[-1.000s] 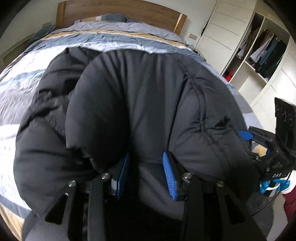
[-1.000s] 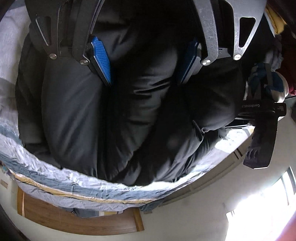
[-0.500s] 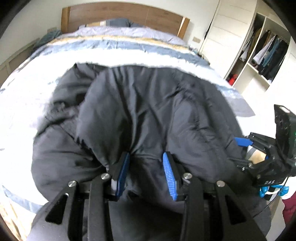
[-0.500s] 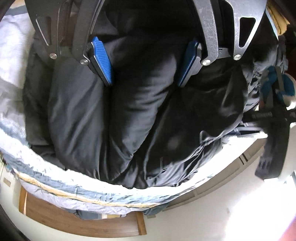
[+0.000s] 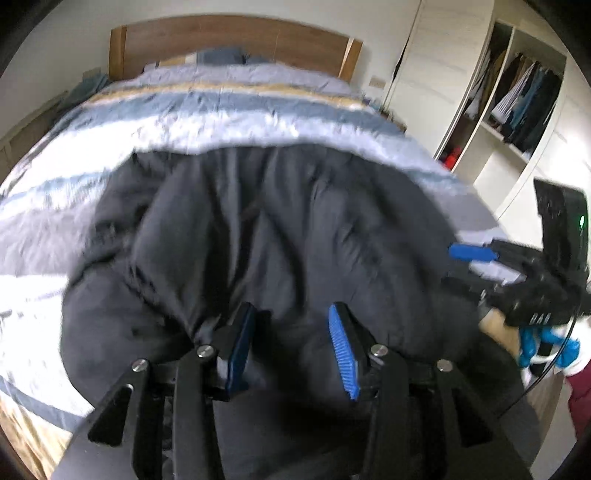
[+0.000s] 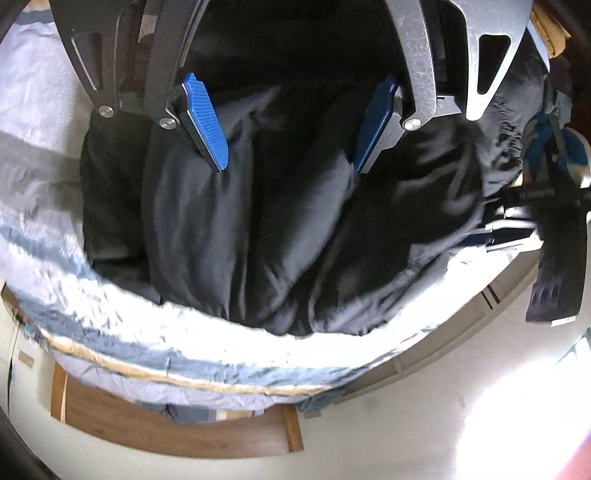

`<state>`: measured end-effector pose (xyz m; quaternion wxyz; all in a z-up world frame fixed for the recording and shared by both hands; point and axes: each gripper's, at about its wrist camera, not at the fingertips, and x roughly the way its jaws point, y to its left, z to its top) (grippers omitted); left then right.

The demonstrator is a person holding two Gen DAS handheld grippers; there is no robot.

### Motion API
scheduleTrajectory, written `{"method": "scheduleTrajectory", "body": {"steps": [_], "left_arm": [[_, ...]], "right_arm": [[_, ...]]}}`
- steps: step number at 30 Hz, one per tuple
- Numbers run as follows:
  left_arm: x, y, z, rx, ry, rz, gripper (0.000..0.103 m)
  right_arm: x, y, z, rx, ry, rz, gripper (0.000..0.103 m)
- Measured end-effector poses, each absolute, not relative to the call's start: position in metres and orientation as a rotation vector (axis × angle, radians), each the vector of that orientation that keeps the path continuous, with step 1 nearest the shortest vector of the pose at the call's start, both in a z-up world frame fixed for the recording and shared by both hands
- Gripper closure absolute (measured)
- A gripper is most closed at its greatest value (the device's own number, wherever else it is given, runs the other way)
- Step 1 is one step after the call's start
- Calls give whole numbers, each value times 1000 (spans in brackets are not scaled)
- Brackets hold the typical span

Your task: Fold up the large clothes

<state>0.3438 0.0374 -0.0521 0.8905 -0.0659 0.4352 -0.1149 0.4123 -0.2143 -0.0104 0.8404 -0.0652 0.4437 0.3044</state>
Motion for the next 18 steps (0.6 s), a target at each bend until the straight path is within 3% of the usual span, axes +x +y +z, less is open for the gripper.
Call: {"method": "scheduleTrajectory", "body": {"steps": [7, 18], "left_arm": [[345, 38, -88, -132, 933, -228, 63], [321, 48, -70, -144, 939, -195, 62]], "right_arm": [[418, -218, -48, -109, 975, 643, 30], [393, -228, -36, -96, 1007, 581, 30]]}}
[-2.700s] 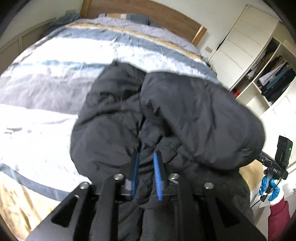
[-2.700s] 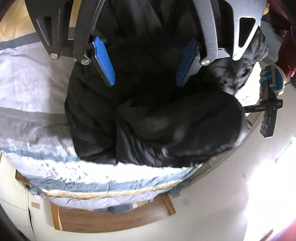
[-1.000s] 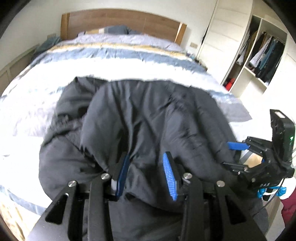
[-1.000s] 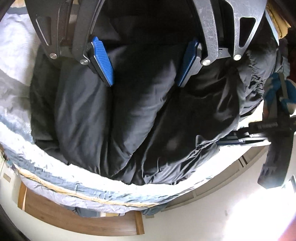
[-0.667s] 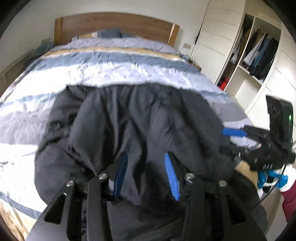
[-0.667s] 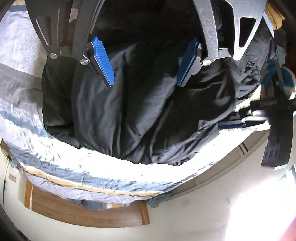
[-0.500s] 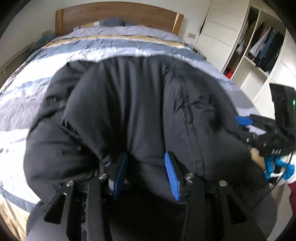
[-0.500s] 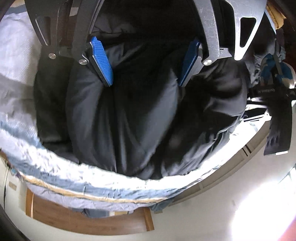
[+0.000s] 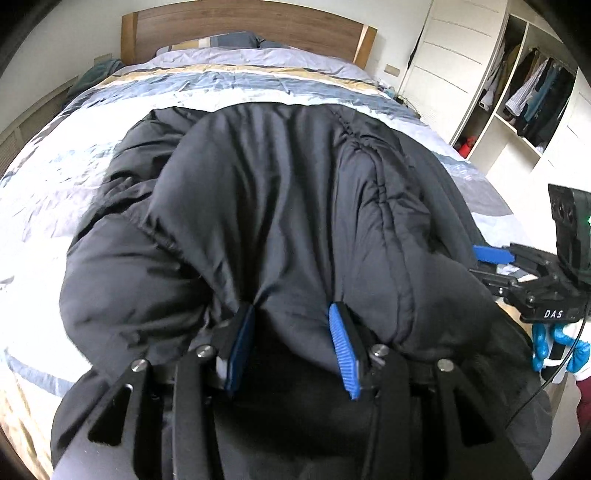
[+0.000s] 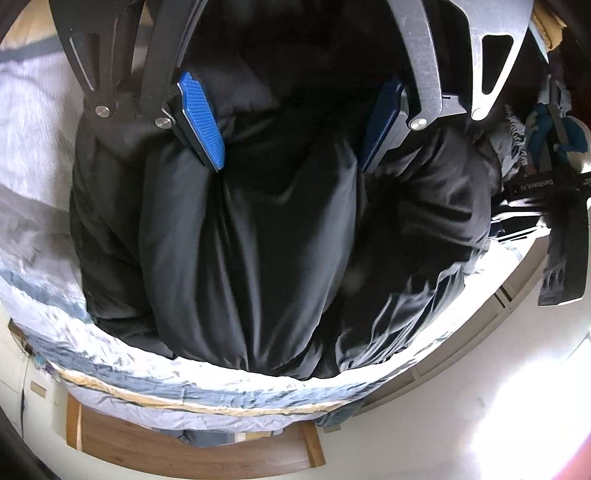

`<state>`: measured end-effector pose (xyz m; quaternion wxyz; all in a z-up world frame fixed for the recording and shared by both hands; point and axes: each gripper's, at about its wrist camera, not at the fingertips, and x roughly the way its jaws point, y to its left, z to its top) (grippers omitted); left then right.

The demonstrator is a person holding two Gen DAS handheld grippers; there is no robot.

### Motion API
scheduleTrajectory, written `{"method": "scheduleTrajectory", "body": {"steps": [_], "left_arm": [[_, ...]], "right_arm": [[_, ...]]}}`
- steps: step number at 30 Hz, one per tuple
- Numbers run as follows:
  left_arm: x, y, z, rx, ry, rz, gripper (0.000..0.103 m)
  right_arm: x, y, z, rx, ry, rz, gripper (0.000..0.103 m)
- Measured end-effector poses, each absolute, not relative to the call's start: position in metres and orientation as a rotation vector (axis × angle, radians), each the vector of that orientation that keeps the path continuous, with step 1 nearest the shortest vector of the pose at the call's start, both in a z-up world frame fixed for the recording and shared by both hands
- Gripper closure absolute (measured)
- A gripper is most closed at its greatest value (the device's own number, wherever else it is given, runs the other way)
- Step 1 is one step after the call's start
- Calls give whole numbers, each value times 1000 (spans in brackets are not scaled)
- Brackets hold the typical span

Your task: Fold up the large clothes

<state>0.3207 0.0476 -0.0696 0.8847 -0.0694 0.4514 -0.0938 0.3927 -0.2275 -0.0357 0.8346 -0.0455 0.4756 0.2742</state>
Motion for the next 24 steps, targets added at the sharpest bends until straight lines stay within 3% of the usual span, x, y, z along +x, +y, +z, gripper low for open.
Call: {"method": "scheduleTrajectory", "body": {"steps": [8, 12, 24], "left_arm": [[273, 60, -41, -162, 907, -178, 62], [245, 64, -28, -162, 884, -162, 53], [168, 72, -3, -152, 839, -109, 46]], "right_arm": [[347, -244, -21, -94, 1019, 519, 29], [319, -259, -7, -38, 991, 498, 29], [245, -290, 36, 37, 887, 468, 29]]}}
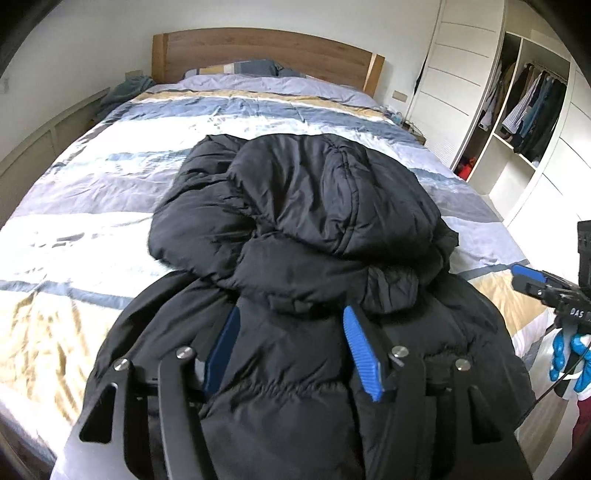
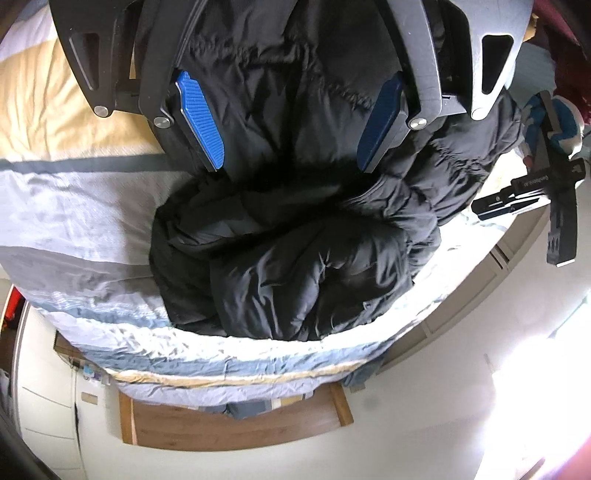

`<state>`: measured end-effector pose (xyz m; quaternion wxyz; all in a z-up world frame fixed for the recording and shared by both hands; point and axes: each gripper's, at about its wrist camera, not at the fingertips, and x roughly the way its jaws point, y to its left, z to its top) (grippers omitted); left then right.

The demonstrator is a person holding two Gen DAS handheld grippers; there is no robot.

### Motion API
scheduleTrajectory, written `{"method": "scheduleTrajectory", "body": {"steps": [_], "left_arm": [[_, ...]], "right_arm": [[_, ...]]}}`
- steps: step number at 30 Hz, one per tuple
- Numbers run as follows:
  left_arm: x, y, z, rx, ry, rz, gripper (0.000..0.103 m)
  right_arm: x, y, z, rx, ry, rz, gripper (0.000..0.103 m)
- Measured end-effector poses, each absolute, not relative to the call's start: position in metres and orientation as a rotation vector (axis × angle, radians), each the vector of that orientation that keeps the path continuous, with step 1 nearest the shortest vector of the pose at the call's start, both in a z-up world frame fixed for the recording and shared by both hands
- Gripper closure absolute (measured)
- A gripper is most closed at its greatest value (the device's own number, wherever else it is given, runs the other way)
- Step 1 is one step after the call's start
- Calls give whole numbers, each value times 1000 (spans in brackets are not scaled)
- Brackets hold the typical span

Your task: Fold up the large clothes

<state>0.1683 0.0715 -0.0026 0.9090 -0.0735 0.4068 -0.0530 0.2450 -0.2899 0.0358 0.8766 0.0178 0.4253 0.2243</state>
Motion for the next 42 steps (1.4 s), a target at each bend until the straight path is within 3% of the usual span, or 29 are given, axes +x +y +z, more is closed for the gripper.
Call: {"method": "scheduleTrajectory", "body": {"steps": [16, 19, 33, 42], "left_arm": [[92, 126, 2, -193, 823, -15, 43], [77, 144, 1, -208, 820, 21, 42], [17, 228, -13, -319, 830, 189, 39], [13, 248, -35, -424, 878, 187, 38]], "right_arm": [[172, -361, 65, 130, 805, 340, 24], [159, -377, 66, 153, 799, 307, 19], [126, -440, 48, 273, 810, 182, 15], [123, -444, 17, 300, 882, 173, 7]]}}
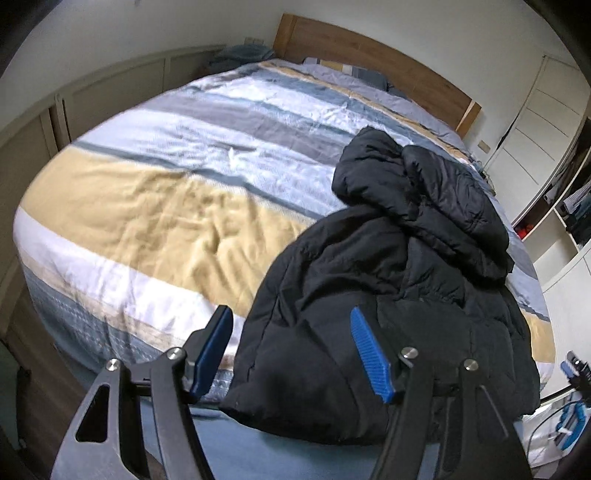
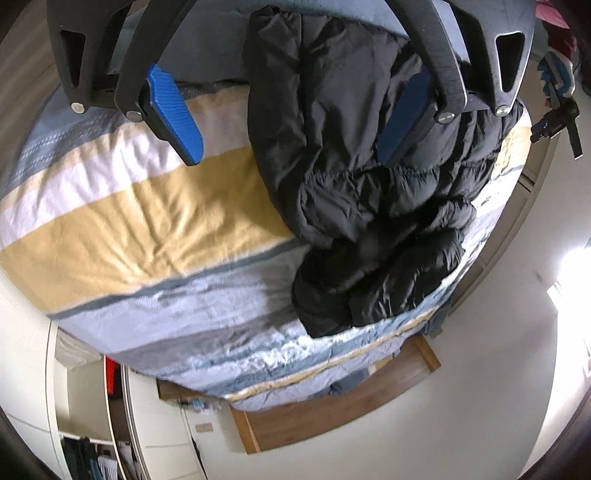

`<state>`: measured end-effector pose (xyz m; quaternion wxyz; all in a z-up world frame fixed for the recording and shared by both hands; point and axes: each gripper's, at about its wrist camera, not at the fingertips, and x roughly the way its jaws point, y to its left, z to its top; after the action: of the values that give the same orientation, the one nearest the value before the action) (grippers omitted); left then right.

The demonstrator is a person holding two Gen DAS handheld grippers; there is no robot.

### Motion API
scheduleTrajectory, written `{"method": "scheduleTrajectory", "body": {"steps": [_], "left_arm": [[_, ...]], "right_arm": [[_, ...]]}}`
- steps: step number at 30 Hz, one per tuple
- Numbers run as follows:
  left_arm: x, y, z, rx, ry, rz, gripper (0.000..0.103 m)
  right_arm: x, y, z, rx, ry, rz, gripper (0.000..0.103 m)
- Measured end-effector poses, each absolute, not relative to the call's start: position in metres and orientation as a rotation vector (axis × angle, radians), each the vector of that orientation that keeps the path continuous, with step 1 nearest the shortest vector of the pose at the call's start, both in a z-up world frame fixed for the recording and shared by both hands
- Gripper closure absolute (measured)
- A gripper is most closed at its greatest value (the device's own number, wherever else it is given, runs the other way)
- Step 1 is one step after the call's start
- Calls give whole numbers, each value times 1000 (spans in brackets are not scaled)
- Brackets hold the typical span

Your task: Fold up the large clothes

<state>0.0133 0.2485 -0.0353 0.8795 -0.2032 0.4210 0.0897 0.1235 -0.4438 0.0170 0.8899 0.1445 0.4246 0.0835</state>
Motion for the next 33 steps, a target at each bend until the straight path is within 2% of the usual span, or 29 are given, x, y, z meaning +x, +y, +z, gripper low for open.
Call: {"method": "scheduleTrajectory", "body": {"steps": [6, 21, 33], "left_arm": [[18, 257, -59, -485, 925, 176, 38], [34, 268, -126, -721, 1019, 16, 38], [28, 269, -137, -920, 991, -146, 38]], "right_arm": [[125, -431, -20, 303, 986, 191, 2], [136, -429, -81, 404, 1169, 227, 1], [139, -414, -114, 541, 1254, 383, 0]]}}
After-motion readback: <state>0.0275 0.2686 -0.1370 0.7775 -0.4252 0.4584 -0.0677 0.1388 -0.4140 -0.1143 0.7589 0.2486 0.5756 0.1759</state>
